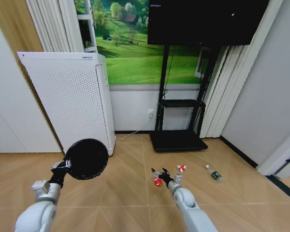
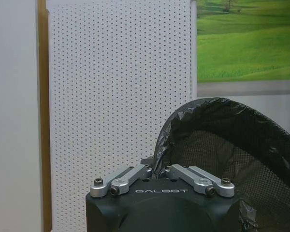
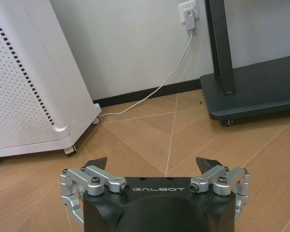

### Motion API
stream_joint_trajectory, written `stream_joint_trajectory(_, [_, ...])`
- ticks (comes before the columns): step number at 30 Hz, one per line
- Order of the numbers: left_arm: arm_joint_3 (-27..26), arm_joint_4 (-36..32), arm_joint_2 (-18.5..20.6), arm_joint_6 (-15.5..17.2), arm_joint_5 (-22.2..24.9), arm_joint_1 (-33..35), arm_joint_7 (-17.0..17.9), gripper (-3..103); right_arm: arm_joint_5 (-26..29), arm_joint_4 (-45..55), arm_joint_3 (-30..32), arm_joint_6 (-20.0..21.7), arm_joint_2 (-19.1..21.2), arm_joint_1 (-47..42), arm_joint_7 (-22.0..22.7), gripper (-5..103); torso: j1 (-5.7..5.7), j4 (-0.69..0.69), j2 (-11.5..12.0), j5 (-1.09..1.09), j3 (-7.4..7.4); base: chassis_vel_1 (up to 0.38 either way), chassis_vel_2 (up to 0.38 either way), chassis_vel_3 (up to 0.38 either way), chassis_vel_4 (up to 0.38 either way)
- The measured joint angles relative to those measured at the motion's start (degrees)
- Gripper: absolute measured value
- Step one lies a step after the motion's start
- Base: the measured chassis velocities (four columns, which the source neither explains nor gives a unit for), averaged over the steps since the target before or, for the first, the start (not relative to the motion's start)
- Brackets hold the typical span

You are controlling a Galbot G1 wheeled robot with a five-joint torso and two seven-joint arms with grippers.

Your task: Pick up the trash bin and place the garbage on the floor into it.

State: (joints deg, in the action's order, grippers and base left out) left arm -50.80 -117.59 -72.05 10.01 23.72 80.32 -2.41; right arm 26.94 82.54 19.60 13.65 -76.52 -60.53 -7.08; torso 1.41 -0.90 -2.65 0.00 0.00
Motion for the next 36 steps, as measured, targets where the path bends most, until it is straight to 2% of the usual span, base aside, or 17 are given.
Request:
stream_joint_trajectory(4, [0.48, 3.9, 1.38, 0.0, 5.29, -4.66, -3.18, 4, 0.16, -1.06, -0.48, 1.98, 0.25, 1.4, -0.44, 100, 0.0, 0.0, 0.0, -0.01, 0.0, 0.0, 0.0, 0.0, 0.0])
stream_joint_trajectory(12, [0.96, 6.17, 3.86, 1.09, 11.47, -8.93, -5.77, 4, 0.54, -1.92, -0.77, 4.91, 0.3, 1.94, -0.56, 100, 0.0, 0.0, 0.0, -0.01, 0.0, 0.0, 0.0, 0.0, 0.0])
stream_joint_trajectory(18, [1.15, 8.21, 4.3, 1.98, 13.34, -10.38, -5.88, 4, 0.25, -4.4, -1.53, 7.05, -0.34, 3.3, 1.44, 100, 0.0, 0.01, 0.0, -0.01, 0.01, 0.0, 0.0, 0.0, 0.0])
stream_joint_trajectory(19, [1.33, 9.32, 4.31, 2.31, 14.29, -10.91, -5.74, 4, -0.41, -7.48, -2.24, 9.12, -1.03, 5.33, 4.26, 100, 0.0, 0.0, 0.0, -0.01, 0.0, 0.0, 0.0, 0.0, 0.0])
stream_joint_trajectory(20, [1.35, 9.68, 4.24, 2.33, 14.3, -10.94, -5.73, 4, -1.08, -9.1, -2.63, 9.35, -1.3, 6.0, 5.0, 100, 0.0, 0.01, 0.0, -0.01, 0.0, 0.0, 0.0, 0.0, 0.0])
stream_joint_trajectory(25, [1.7, 9.9, 4.17, 2.4, 14.19, -10.94, -5.71, 4, -2.78, -14.78, -3.61, 9.18, -2.74, 7.91, 6.22, 100, 0.0, 0.0, 0.0, 0.0, 0.0, 0.0, 0.0, 0.0, 0.0])
stream_joint_trajectory(28, [2.02, 9.57, 4.34, 2.55, 14.11, -11.04, -5.57, 4, -4.97, -19.56, -3.59, 7.33, -4.1, 9.68, 6.25, 100, 0.0, 0.0, 0.0, -0.02, 0.0, 0.0, 0.0, 0.0, 0.0])
stream_joint_trajectory(30, [2.1, 9.1, 4.78, 2.65, 14.1, -11.13, -5.41, 4, -8.87, -24.82, -3.41, 4.32, -5.72, 11.79, 6.5, 100, -0.01, 0.0, 0.0, 0.01, 0.0, 0.0, 0.0, 0.0, 0.0])
stream_joint_trajectory(36, [2.11, 8.41, 6.0, 2.98, 14.66, -10.6, -4.8, 4, -13.54, -31.59, -2.41, 2.29, -8.69, 15.89, 7.53, 100, 0.0, 0.0, 0.0, -0.01, 0.0, 0.0, 0.0, 0.0, 0.0])
